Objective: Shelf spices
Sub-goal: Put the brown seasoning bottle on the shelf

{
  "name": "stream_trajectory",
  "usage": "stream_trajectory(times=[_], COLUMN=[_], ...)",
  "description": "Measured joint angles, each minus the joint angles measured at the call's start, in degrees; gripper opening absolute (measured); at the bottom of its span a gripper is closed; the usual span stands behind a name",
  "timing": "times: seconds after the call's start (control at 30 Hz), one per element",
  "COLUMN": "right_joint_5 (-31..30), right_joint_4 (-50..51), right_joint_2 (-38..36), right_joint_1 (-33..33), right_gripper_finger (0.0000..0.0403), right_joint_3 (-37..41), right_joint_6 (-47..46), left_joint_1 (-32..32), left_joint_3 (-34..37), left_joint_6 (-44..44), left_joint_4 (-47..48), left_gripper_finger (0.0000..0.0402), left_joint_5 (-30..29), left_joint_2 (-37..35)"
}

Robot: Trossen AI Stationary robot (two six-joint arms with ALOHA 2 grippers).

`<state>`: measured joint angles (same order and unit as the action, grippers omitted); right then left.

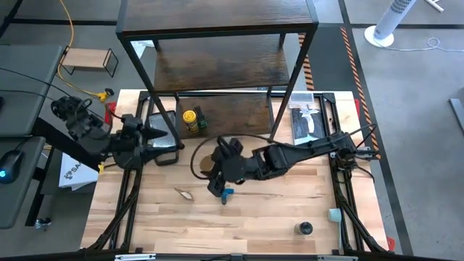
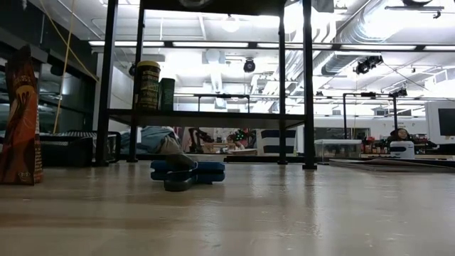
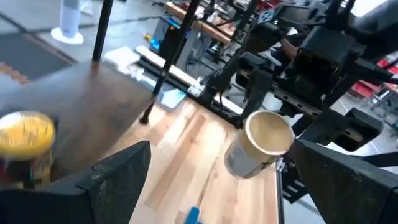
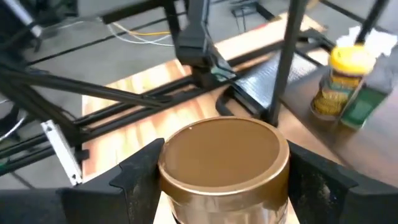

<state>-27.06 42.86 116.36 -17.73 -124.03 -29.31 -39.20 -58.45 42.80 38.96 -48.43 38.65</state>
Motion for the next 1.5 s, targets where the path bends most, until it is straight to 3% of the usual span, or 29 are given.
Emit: stream_trajectory(times=[0.27,0.37,0.53,0.7,0.87,1.1,1.33,1.5], right_joint_5=[-4.4,-12.1,-26.9,-32.1,-37.1,-36.5,-24.8,-22.3], right_joint_4=[-19.8,-27.0,-30.0,-34.3,-50.6,-61.3,-62.8,-63.8], right_joint_2=[0.0,0.0,-0.7,-0.9,-0.9,-0.9,-0.9,-0.9], right_joint_1=[-2.1,-0.7,3.6,6.6,8.9,13.9,18.7,19.9], right_gripper_finger=[0.0269,0.0269,0.0268,0.0268,0.0268,0.0268,0.0268,0.0268], right_joint_3=[17.1,23.0,28.1,32.6,38.0,39.6,39.6,39.6], right_joint_6=[-11.0,-12.8,-15.1,-15.7,-9.6,4.6,8.9,11.4], left_joint_1=[-5.3,-5.7,-5.7,-5.7,-5.7,-5.7,-5.7,-5.7], left_joint_3=[7.6,8.2,8.2,8.2,8.1,8.1,8.1,8.1], left_joint_6=[10.5,11.1,11.1,11.1,10.8,8.9,6.5,6.5], left_joint_4=[0.7,0.8,0.8,1.5,1.4,0.6,0.2,0.2], left_gripper_finger=[0.0385,0.0385,0.0385,0.0385,0.0385,0.0385,0.0385,0.0385], left_joint_5=[-3.9,-4.6,-4.0,-1.0,1.0,1.4,1.8,1.8], left_joint_2=[-4.6,-4.9,-5.3,-6.1,-7.6,-9.4,-9.7,-9.7])
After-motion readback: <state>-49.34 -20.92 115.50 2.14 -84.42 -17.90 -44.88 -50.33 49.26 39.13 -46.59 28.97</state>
